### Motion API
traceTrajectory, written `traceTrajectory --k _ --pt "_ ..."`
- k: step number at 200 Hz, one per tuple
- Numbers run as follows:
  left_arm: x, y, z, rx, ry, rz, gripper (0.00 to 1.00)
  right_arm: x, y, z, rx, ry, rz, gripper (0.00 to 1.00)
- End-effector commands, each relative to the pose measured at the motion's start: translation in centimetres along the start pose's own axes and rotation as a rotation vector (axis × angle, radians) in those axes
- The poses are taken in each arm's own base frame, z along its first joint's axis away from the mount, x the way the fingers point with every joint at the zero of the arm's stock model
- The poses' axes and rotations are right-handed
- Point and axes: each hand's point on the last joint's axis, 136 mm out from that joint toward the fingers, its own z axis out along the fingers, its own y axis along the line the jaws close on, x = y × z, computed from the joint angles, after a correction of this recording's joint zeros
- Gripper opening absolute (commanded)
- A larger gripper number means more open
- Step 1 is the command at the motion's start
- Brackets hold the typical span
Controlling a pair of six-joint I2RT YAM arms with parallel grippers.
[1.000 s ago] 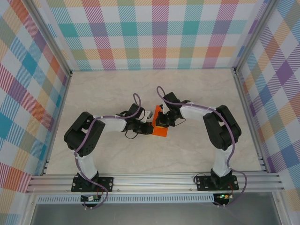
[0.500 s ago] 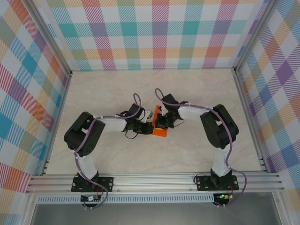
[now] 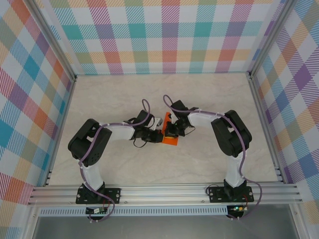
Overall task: Fold a paper plane with a square sheet of paper (fold left side to right side)
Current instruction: Fold the triangle a second time at the center of the table.
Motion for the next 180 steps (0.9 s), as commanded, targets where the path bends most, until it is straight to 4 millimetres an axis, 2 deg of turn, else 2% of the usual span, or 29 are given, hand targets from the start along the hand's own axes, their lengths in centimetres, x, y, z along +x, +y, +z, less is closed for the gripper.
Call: traceTrajectory --k 1,103,180 --pt "2.6 2.3 1.1 -0.093 0.086 -0.02 0.0 -0.1 -2.9 -0.1 0.102 0.01 0.027 0.07" --pt "2.9 2.5 1.1 -0.099 0.092 -0.021 0.0 -1.4 -5.0 -1.8 0.124 -0.026 0.053 0.07" --pt "3.0 2.4 1.0 -0.098 0.09 -0.02 0.0 -2.4 -7.3 -3.3 0.14 -0.057 0.102 0.07"
